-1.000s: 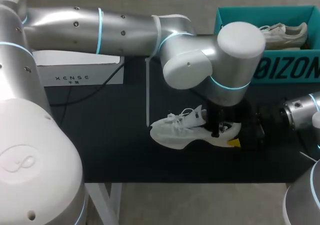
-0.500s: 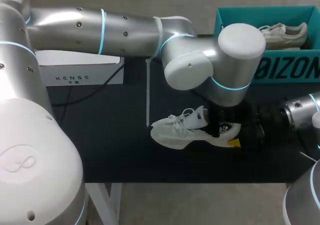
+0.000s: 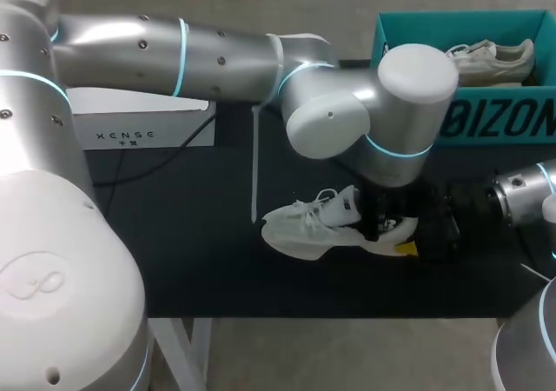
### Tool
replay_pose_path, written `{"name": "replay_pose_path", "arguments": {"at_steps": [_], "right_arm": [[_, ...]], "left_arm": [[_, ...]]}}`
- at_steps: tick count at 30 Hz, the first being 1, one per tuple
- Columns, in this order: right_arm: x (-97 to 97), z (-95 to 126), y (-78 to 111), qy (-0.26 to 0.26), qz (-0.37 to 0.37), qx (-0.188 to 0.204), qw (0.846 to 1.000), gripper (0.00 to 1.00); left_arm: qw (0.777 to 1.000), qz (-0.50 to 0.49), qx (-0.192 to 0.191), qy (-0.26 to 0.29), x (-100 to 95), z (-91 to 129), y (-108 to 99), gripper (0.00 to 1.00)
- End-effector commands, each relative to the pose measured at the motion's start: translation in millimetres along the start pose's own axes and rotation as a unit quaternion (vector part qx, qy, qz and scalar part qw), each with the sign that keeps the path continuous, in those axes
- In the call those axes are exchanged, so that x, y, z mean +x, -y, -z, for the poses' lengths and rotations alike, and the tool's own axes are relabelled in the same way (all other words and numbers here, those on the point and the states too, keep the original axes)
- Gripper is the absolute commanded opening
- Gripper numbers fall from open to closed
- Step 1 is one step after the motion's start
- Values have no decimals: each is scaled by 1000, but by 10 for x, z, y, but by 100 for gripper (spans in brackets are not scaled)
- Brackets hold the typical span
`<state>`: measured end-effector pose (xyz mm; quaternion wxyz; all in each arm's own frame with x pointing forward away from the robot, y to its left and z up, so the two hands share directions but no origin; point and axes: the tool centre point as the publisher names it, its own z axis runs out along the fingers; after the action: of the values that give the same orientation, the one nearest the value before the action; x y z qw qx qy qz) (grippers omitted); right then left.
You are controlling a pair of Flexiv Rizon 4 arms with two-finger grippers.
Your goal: Take the shoe out of the shoebox, open the shoe tongue, remove and reinsert the insole, then place the shoe into the shoebox
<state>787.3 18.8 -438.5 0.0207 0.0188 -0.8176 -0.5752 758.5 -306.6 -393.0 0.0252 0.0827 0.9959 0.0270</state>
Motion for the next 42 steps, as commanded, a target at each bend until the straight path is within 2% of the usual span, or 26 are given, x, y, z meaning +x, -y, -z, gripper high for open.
{"name": "replay_pose_path", "arguments": {"at_steps": [1, 5, 6, 8, 15, 24, 42], "right_arm": [[-7, -61, 75, 1, 0, 1, 1000, 0], [-7, -61, 75, 1, 0, 1, 1000, 0], [-7, -61, 75, 1, 0, 1, 1000, 0], [-7, -61, 75, 1, 0, 1, 1000, 0], [-7, -61, 75, 1, 0, 1, 1000, 0], [-7, -61, 75, 1, 0, 1, 1000, 0], [-7, -61, 75, 1, 0, 1, 1000, 0]], "left_arm": [[1000, -4, 1, -17, -14, -277, 61, 25], [1000, -13, -3, -28, 51, -536, 136, 22], [999, -14, -3, -29, 67, -602, 154, 19], [999, -17, 0, -27, 90, -680, 174, 0], [1000, -24, -1, -5, 84, -745, 157, 0], [998, -6, -23, 51, -1, -557, 18, 0], [995, 9, -19, 101, -101, -202, -68, 0]]}}
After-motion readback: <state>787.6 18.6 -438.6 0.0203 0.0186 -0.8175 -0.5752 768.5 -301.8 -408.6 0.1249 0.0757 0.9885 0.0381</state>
